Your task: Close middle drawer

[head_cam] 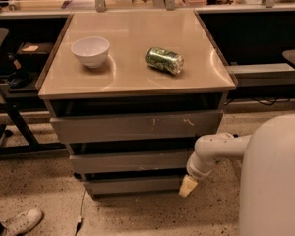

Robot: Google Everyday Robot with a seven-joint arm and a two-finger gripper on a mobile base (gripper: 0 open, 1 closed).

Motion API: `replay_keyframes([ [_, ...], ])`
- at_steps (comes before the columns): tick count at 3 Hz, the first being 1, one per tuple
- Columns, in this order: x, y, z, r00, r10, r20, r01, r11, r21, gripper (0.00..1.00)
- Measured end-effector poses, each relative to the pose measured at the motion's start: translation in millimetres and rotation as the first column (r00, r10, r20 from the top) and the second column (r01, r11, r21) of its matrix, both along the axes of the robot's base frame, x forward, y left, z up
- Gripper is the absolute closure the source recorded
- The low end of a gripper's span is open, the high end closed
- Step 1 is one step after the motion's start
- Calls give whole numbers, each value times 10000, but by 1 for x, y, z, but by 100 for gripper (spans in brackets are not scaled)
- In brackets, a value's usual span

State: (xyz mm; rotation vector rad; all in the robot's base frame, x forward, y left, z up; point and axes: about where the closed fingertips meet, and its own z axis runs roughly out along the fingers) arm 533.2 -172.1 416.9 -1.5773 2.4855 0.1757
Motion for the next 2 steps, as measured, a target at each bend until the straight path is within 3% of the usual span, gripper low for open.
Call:
replay_keyframes([
  [2, 0, 0, 0, 10000, 0, 0, 0, 10000, 0, 65],
])
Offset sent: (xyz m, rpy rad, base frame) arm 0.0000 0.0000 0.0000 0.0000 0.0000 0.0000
